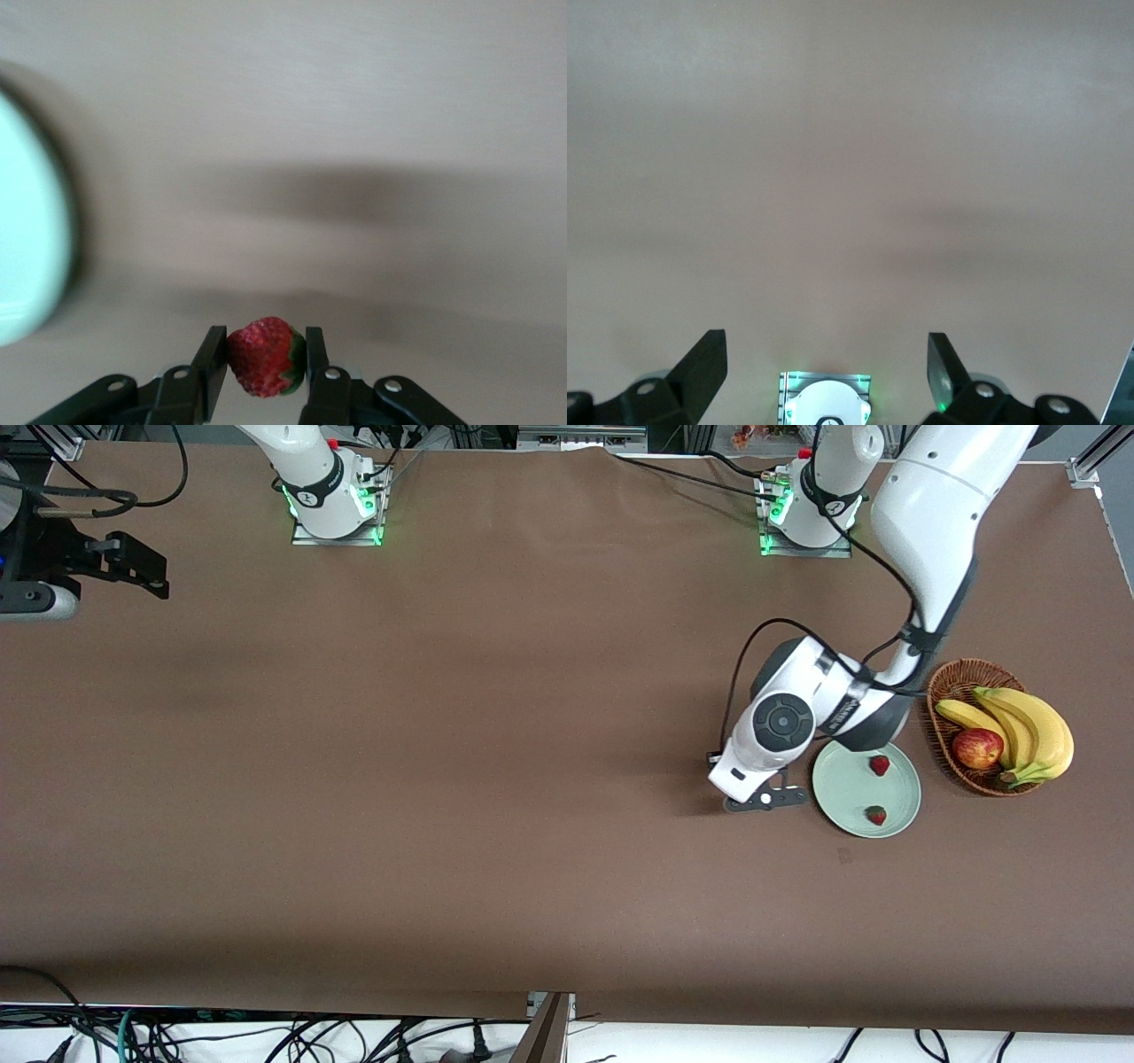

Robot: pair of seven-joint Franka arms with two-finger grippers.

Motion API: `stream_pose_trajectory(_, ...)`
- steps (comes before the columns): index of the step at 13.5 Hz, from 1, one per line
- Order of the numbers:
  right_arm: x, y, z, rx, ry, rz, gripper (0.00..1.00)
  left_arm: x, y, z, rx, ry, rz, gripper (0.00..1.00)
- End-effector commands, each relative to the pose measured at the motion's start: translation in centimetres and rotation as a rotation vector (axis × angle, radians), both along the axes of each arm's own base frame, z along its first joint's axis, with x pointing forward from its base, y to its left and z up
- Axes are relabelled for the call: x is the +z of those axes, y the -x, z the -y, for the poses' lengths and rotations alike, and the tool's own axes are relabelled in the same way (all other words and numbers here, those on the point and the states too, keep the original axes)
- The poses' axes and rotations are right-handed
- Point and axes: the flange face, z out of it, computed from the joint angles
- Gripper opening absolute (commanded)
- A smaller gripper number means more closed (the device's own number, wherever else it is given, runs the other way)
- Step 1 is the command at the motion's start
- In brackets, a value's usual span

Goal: Collect all strawberries into plate

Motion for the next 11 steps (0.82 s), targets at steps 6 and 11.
stream_pose_trajectory(6, -1.0, 0.9, 0.1, 0.004, 0.004, -0.046, 1.0, 0.2, -2.3, -15.3, -0.251, -0.055, -0.146, 0.1)
stream_pose_trajectory(11, -1.2, 0.7, -0.1, 0.004, 0.004, -0.048, 1.0, -3.4, -0.5, -17.7, -0.243, 0.017, -0.094, 0.99)
